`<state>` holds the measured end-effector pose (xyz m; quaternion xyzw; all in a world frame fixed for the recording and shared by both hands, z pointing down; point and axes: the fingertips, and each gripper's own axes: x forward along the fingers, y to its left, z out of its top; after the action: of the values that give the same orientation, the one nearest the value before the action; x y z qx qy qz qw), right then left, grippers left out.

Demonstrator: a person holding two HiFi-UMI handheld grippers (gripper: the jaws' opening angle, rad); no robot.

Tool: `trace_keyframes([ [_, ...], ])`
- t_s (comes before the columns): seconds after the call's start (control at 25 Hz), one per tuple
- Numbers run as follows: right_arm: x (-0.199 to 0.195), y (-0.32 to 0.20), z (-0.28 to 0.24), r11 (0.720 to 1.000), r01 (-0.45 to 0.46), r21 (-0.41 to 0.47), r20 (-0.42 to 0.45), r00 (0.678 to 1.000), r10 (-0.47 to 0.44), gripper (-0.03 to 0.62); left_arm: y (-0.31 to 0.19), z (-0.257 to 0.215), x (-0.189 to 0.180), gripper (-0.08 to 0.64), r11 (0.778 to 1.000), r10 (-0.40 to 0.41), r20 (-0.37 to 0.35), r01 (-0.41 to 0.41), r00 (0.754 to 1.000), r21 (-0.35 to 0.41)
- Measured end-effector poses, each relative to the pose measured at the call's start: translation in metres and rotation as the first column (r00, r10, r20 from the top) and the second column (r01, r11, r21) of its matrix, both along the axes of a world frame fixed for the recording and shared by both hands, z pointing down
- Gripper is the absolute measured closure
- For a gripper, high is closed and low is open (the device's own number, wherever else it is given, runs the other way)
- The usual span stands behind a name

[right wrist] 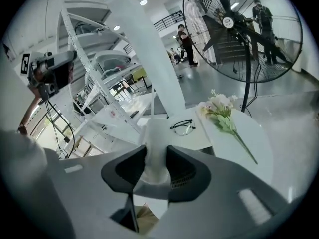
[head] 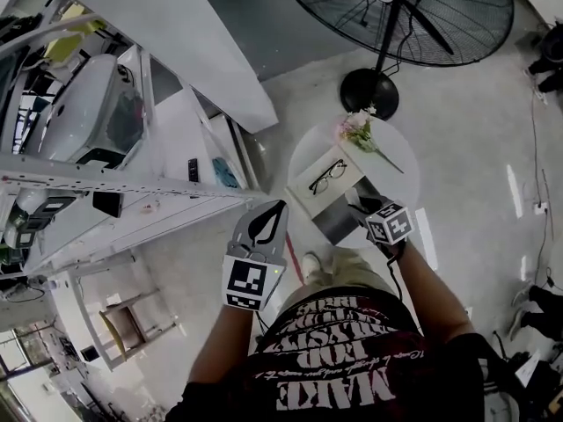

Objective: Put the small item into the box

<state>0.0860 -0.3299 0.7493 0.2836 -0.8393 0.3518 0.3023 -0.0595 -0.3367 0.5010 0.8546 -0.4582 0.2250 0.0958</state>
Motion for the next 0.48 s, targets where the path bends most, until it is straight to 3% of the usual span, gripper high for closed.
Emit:
trace_keyframes([
  [0.2,0.002,0.004,0.039,0.998,0.037,-0.054,-0.049,0.998,-0.040,0.434,-0.006,-0.006,0.004,0.560,1.000,-0.004,0.003,0.004,1.000,0.016],
  [0.48,0.005,0.018,0.084,0.988,0.072,-0.135,-0.115,0.989,-0.088,0.434,0.003,0.009,0.003,0.560,1.000,-0.005,0.033,0.006,0.999,-0.027],
])
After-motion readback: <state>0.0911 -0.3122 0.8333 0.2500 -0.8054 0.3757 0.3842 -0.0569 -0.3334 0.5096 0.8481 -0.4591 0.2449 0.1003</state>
